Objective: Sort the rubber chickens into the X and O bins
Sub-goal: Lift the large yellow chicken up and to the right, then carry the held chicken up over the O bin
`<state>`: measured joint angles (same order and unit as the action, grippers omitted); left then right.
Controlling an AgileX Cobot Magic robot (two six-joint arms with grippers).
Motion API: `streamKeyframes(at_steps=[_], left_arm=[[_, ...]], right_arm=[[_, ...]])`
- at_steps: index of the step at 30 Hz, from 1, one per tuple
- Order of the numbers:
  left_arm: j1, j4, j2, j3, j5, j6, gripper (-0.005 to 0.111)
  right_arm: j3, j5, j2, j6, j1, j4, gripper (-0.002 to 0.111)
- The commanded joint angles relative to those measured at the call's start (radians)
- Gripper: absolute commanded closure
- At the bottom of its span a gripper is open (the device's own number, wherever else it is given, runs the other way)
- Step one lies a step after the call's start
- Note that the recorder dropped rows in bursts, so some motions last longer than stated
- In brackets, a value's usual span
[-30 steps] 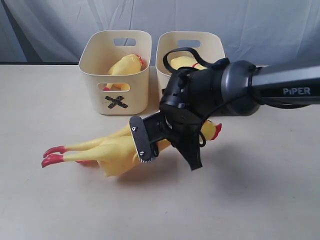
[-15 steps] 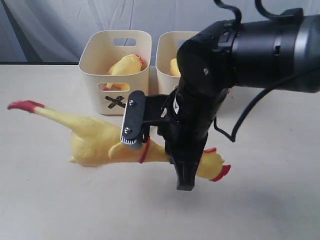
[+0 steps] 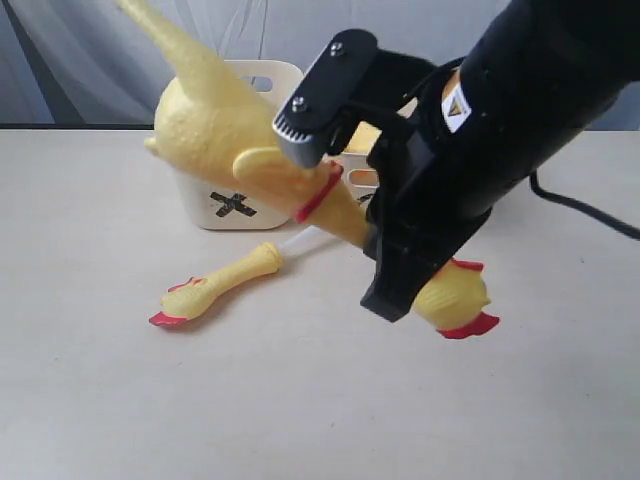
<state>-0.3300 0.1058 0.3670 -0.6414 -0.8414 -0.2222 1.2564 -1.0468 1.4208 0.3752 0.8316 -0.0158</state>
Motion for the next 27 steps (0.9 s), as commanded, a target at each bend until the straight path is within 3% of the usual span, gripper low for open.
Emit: streamKeyframes(at_steps=[1,5,17,27], left_arm=[[-0.001,0.006,-0.007,0.001,0.012,0.005,0.106],[-0.001,0.009,-0.007,0.001,0.012,0.005,0.106],[-0.001,0.016,-0.007,0.001,0.012,0.005,0.106],[-0.001,0.013,-0.007,0.001,0.012,0.005,0.106]], right_arm=[[0.062,-0.088,-0.052,-0.119,-0.006,-0.072,0.109],[0.132,-0.172,-0.072,-0.193,-0.006,-0.188,0.109],[0.223,-0.174,-0.082,-0.353,-0.006,-0.486,0.109],[0.223,-0.174,-0.007,-0.396,-0.214,-0.492,0.109]])
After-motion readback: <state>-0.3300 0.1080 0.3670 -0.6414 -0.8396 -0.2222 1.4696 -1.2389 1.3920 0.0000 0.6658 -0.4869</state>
